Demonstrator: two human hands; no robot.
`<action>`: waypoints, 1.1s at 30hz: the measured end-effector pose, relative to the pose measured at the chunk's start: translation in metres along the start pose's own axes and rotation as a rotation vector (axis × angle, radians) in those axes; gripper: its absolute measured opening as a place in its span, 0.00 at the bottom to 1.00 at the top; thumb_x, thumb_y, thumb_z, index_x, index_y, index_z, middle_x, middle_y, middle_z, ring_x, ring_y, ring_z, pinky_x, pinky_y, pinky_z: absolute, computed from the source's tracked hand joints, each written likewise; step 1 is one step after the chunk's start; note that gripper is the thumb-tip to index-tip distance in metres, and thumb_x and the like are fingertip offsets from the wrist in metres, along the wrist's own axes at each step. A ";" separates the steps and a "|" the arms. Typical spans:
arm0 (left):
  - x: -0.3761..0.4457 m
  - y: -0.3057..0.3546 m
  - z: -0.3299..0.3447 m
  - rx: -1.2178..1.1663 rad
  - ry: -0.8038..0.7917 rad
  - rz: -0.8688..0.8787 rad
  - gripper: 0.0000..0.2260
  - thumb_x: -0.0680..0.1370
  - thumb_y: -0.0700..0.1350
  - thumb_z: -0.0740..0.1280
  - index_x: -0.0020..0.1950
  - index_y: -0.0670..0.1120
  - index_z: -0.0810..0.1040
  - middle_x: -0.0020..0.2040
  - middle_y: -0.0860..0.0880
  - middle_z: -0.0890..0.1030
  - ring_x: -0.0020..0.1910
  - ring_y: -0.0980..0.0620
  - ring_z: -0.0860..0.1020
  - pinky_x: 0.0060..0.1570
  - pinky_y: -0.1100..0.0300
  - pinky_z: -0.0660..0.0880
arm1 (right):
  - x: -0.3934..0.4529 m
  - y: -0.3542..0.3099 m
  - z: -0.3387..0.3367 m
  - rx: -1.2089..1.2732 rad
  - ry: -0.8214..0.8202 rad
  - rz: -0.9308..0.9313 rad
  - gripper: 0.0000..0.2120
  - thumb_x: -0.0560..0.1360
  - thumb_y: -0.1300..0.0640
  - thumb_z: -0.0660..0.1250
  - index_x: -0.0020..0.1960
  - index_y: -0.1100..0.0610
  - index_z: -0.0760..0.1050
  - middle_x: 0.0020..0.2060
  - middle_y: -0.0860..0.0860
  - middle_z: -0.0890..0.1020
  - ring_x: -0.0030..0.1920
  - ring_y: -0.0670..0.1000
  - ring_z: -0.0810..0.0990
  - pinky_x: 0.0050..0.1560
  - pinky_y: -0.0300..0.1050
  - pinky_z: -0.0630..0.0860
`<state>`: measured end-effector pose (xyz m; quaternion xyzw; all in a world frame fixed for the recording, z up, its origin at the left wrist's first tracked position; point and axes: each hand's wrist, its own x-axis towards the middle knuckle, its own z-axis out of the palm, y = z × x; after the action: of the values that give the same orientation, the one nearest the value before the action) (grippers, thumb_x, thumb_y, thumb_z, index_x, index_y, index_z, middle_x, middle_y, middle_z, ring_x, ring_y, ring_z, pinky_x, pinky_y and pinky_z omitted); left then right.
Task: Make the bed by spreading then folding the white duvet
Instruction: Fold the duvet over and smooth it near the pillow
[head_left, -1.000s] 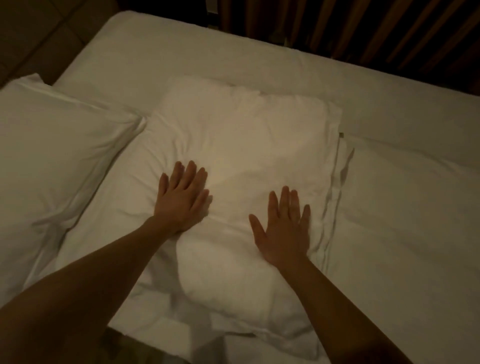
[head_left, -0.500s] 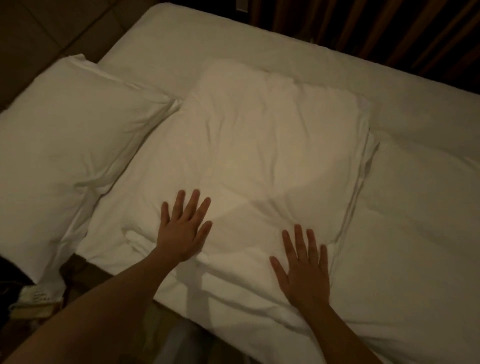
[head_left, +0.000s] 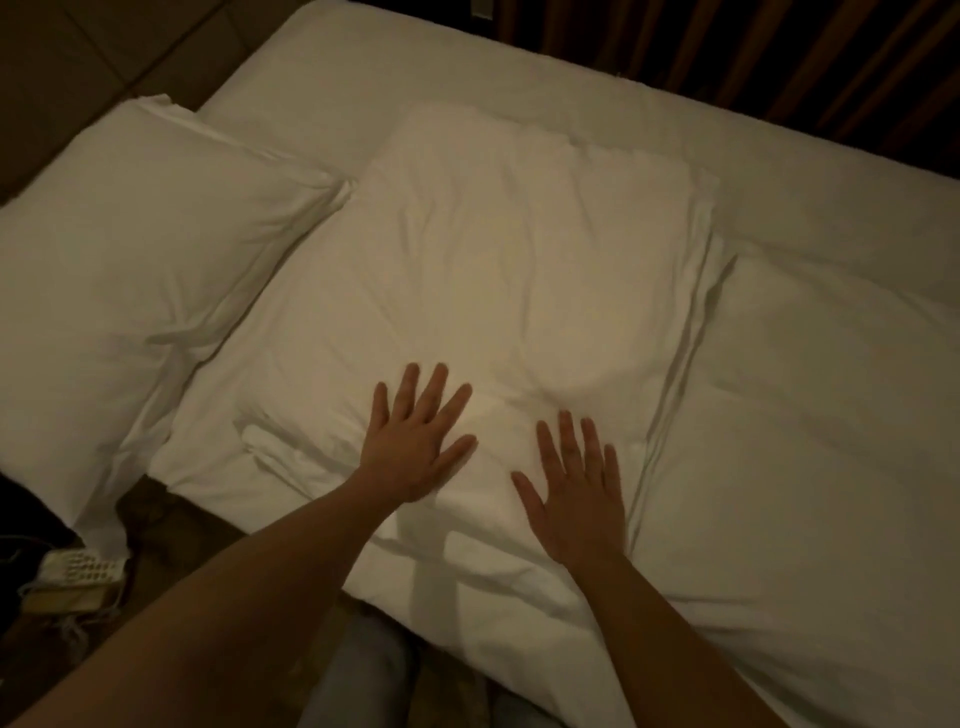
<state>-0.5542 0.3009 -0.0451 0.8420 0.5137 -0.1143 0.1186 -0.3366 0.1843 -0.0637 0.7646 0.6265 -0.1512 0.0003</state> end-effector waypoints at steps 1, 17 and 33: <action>-0.006 0.001 0.001 0.024 -0.025 -0.013 0.32 0.80 0.71 0.41 0.81 0.62 0.38 0.82 0.52 0.35 0.79 0.43 0.31 0.76 0.35 0.39 | -0.007 0.011 -0.002 -0.012 -0.049 0.053 0.37 0.79 0.29 0.41 0.83 0.48 0.46 0.82 0.49 0.43 0.81 0.56 0.41 0.79 0.62 0.48; -0.052 0.211 -0.202 -0.166 -0.056 0.413 0.46 0.69 0.80 0.39 0.83 0.58 0.44 0.83 0.53 0.41 0.81 0.50 0.37 0.78 0.42 0.40 | -0.141 0.081 -0.260 0.240 0.044 0.606 0.45 0.75 0.25 0.41 0.83 0.51 0.40 0.82 0.52 0.40 0.81 0.59 0.39 0.79 0.63 0.45; -0.053 0.598 -0.242 0.177 -0.040 1.108 0.55 0.61 0.84 0.33 0.82 0.58 0.52 0.83 0.54 0.51 0.82 0.51 0.45 0.78 0.44 0.44 | -0.398 0.351 -0.270 0.619 0.302 1.497 0.50 0.72 0.22 0.48 0.81 0.56 0.50 0.79 0.58 0.58 0.77 0.64 0.57 0.74 0.65 0.58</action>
<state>-0.0273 0.0677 0.2495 0.9904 -0.0194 -0.0935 0.0997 -0.0056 -0.2214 0.2196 0.9575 -0.1257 -0.1725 -0.1940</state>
